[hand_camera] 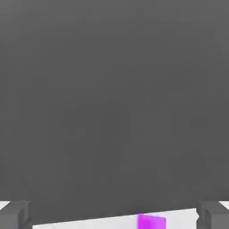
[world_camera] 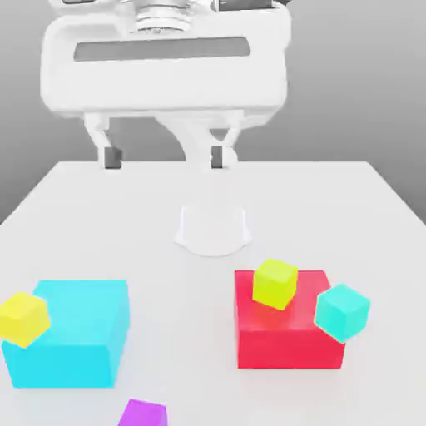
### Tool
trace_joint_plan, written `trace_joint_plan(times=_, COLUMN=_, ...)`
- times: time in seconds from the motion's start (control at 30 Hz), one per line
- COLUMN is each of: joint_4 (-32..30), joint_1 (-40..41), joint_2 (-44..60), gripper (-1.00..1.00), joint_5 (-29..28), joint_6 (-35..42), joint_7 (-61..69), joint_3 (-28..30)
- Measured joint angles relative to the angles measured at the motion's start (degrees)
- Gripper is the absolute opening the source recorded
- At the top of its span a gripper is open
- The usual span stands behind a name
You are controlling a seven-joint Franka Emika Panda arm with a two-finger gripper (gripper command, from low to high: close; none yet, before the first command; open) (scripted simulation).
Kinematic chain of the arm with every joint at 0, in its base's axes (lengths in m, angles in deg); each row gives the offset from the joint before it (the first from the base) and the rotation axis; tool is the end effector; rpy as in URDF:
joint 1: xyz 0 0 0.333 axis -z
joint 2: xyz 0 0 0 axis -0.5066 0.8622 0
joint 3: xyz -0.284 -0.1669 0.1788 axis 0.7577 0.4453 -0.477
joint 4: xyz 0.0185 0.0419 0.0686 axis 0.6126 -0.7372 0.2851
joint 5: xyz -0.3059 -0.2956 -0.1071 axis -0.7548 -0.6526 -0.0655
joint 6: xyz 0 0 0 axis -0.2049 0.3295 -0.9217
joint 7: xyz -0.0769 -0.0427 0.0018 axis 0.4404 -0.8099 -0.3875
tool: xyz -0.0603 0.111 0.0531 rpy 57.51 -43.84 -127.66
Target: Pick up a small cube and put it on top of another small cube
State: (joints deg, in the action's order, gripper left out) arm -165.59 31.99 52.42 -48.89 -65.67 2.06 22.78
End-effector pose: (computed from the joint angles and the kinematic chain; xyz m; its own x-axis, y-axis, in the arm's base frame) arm 0.5565 -0.0531 0.4540 0.5752 -0.7898 0.2131 -0.7415 -0.6134 -0.2720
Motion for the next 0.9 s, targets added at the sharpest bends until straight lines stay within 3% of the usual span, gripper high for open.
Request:
trace_joint_plan(times=0.43, joint_4=-0.03, joint_1=2.53, joint_2=27.01, gripper=0.00, joint_5=1.83, joint_6=-8.16, joint_7=0.64, joint_3=1.48)
trace_joint_plan(times=0.57, joint_4=1.30, joint_1=3.48, joint_2=35.31, gripper=0.00, joint_5=2.95, joint_6=-13.83, joint_7=1.42, joint_3=0.57)
trace_joint_plan(times=0.6, joint_4=1.68, joint_1=3.75, joint_2=37.25, gripper=-1.00, joint_5=3.23, joint_6=-15.33, joint_7=1.63, joint_3=0.26)
trace_joint_plan(times=0.9, joint_4=1.13, joint_1=3.49, joint_2=34.65, gripper=-1.00, joint_5=2.75, joint_6=-13.26, joint_7=1.26, joint_3=0.61)
